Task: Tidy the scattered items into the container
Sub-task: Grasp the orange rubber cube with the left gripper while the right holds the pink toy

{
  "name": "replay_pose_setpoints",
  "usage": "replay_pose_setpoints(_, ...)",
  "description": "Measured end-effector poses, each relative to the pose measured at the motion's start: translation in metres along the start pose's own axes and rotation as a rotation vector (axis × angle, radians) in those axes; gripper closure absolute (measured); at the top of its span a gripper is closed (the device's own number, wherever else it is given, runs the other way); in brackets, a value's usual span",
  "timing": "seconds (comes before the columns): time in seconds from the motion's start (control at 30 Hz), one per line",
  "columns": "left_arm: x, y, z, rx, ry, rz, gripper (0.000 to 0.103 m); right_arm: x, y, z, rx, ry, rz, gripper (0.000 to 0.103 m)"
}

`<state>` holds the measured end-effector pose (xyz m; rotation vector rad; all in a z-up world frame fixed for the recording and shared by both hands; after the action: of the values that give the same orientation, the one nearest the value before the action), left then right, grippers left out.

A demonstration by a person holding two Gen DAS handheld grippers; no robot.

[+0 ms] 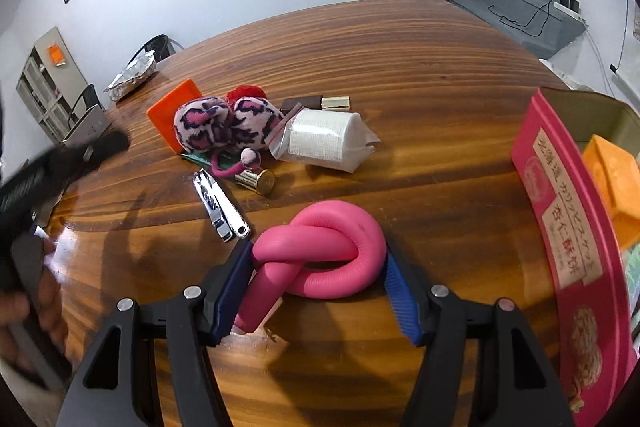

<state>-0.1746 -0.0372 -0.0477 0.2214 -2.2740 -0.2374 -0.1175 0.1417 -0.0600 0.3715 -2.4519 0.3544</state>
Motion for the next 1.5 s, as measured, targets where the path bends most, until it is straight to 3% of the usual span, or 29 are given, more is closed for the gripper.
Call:
replay_pose_setpoints(0.2,0.023,-0.006,0.034,0.003,0.017,0.098,0.014,-0.004,-0.003,-0.002,-0.011,0.009,-0.023,0.035)
replay_pose_setpoints(0.43,0.024,-0.007,0.075,-0.050,-0.082,0.070,0.014,-0.006,-0.023,0.004,-0.006,0.003,-0.072,0.035)
replay_pose_setpoints(0.47,0.022,-0.005,0.080,-0.053,-0.102,0.067,0.018,-0.006,-0.024,0.003,-0.007,0.003,-0.078,0.036)
replay_pose_setpoints(0.5,0.022,-0.002,0.082,-0.066,-0.109,0.064,0.025,-0.007,-0.024,0.003,-0.008,0.003,-0.082,0.038)
replay_pose_setpoints(0.53,0.022,0.001,0.082,-0.085,-0.110,0.064,0.041,-0.008,-0.024,0.002,-0.006,0.004,-0.082,0.048)
replay_pose_setpoints(0.63,0.020,0.007,0.077,-0.057,-0.097,0.101,0.042,-0.008,-0.023,0.002,0.004,0.001,-0.079,0.063)
replay_pose_setpoints(0.8,0.019,0.003,0.060,-0.022,-0.062,0.083,0.043,-0.006,-0.020,0.003,0.016,-0.005,-0.040,0.064)
replay_pose_setpoints(0.87,0.022,0.000,0.047,-0.012,-0.035,0.061,0.043,-0.004,-0.015,0.003,0.027,-0.008,-0.001,0.061)
replay_pose_setpoints(0.93,0.024,-0.007,0.034,0.022,-0.005,0.055,0.043,0.000,-0.010,-0.001,0.043,0.006,0.031,0.045)
replay_pose_setpoints(1.03,0.024,-0.013,0.015,0.068,0.031,0.054,0.043,0.009,-0.004,-0.010,0.075,0.052,0.070,0.029)
replay_pose_setpoints(1.2,0.008,-0.013,-0.005,0.080,0.018,0.020,0.043,0.016,-0.001,-0.015,0.084,0.098,0.090,0.024)
replay_pose_setpoints(1.3,-0.006,-0.006,-0.012,0.086,0.008,0.022,0.043,0.017,0.000,-0.002,0.046,0.078,0.089,0.024)
replay_pose_setpoints(1.4,-0.017,0.000,-0.018,0.091,0.001,0.021,0.043,0.022,0.002,0.005,-0.062,0.097,0.017,0.024)
replay_pose_setpoints(1.5,-0.023,0.003,-0.024,0.083,-0.004,-0.005,0.043,0.022,-0.003,0.007,-0.046,0.083,-0.010,0.024)
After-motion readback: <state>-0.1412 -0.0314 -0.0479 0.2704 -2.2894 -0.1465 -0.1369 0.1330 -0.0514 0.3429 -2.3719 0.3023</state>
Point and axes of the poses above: each gripper's, at about its wrist camera, not at the fingertips, and z roughly the way its jaws point, y to its right, x to its top, the point moved 10 cm from there along z, roughly the way its jaws point, and after that the axes turned 2 degrees about -z, right-handed, at the moved point
